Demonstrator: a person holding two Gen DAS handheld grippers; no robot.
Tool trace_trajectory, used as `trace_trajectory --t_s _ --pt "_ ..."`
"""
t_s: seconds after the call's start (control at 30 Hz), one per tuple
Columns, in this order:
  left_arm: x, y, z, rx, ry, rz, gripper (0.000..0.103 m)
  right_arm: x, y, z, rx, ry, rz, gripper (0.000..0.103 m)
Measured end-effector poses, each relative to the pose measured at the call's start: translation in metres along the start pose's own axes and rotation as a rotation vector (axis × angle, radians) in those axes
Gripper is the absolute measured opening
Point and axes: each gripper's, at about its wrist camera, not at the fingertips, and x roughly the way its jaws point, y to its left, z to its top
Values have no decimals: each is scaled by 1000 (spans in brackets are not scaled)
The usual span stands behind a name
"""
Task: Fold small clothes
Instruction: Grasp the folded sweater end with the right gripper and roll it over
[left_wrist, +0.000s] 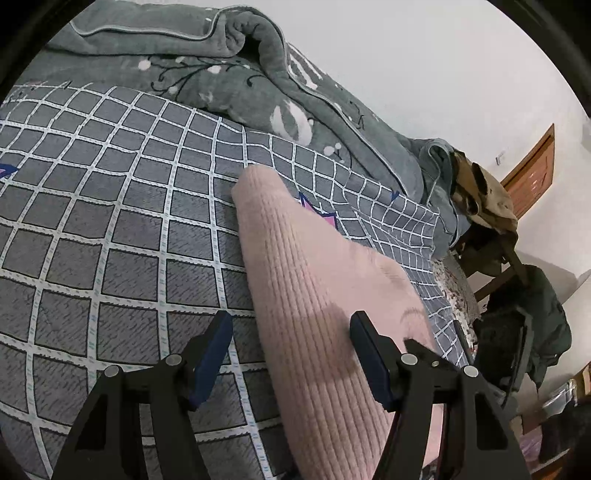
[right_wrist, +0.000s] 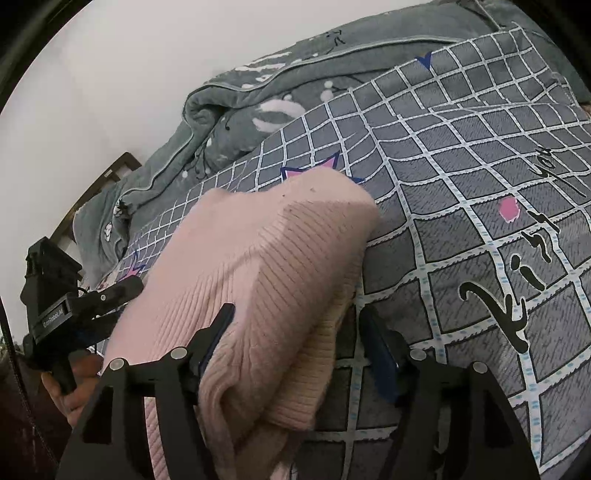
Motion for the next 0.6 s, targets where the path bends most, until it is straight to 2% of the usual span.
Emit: trace_trajectory --t_s 0.2,0.33,0.6 --pt "-10 2 -1 20 -26 -11 63 -22 -2 -14 30 6 5 65" --pt "-18 11 1 -5 -44 -22 63 -34 -7 -27 84 17 41 65" --pt "-30 22 2 -43 -65 -46 63 -2 0 -20 120 20 128 64"
